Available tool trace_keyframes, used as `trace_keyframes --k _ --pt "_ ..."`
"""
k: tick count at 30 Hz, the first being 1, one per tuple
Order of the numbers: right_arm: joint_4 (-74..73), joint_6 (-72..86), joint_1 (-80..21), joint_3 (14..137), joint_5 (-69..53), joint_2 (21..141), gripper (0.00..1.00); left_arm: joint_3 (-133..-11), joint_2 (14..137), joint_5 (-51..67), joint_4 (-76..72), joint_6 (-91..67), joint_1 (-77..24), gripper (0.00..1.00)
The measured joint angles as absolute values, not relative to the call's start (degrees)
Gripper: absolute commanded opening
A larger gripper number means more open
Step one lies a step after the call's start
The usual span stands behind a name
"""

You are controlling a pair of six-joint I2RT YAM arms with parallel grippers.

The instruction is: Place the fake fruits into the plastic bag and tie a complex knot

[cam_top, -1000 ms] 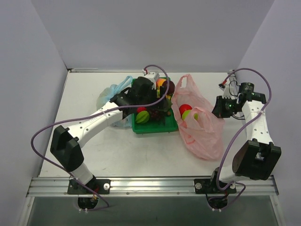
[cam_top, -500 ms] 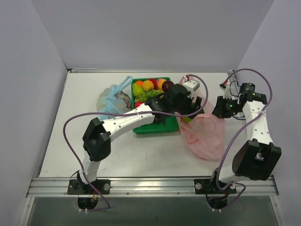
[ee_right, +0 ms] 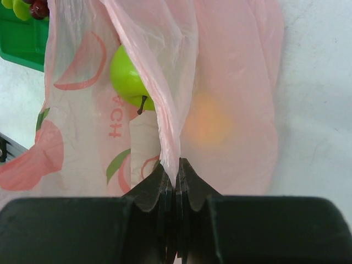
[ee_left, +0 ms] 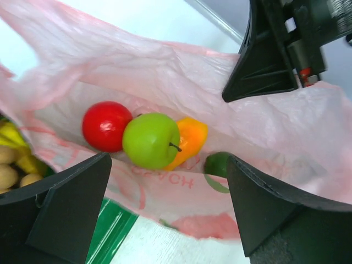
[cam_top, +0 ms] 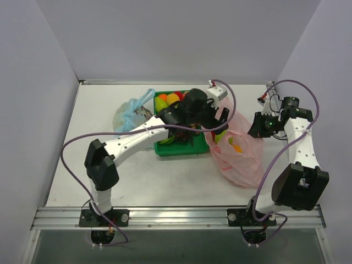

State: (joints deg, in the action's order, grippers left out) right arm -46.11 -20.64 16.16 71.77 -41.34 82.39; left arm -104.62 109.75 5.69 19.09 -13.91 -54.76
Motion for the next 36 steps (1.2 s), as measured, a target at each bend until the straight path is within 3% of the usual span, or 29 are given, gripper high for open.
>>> trace_keyframes --k 3,7,10,11,15,22,24,25,28,36 --pt "-46.1 -20.7 16.1 71.8 -41.4 82.4 0.00 -100.2 103.3 7.0 18.7 -13.9 -51.1 0.96" --pt "-46.1 -20.8 16.2 71.8 -41.4 82.4 0.00 -93.1 94.6 8.1 17.6 -11.8 -43.6 0.87" --pt "-46.1 -20.9 16.2 71.8 -41.4 82.4 0.00 -88.5 90.9 8.2 17.4 -9.8 -37.4 0.70" --pt "-46.1 -20.9 16.2 71.8 -41.4 82.4 0.00 -87.5 90.5 8.0 17.5 -9.0 -35.6 0.57" --pt "-46.1 -20.9 16.2 71.8 -41.4 82.4 0.00 -85.3 91.5 6.9 20.2 -5.6 -30.4 0.49" --pt "-46.1 -20.9 16.2 71.8 -41.4 82.4 0.00 -85.0 95.7 5.8 24.4 2.7 -28.1 0.50" --pt "-46.1 -21.0 16.2 71.7 -41.4 82.4 0.00 -85.0 97.0 6.0 24.9 4.7 -28.1 0.61" --pt "-46.1 -21.0 16.2 71.7 -41.4 82.4 0.00 -85.0 97.7 6.5 25.0 5.4 -28.0 0.72" --pt "-46.1 -21.1 16.2 71.7 -41.4 82.4 0.00 -85.3 100.3 7.8 25.0 6.9 -28.0 0.81" --pt "-46.1 -21.1 16.2 71.3 -41.3 82.4 0.00 -93.9 109.3 9.1 24.8 8.3 -28.0 0.80"
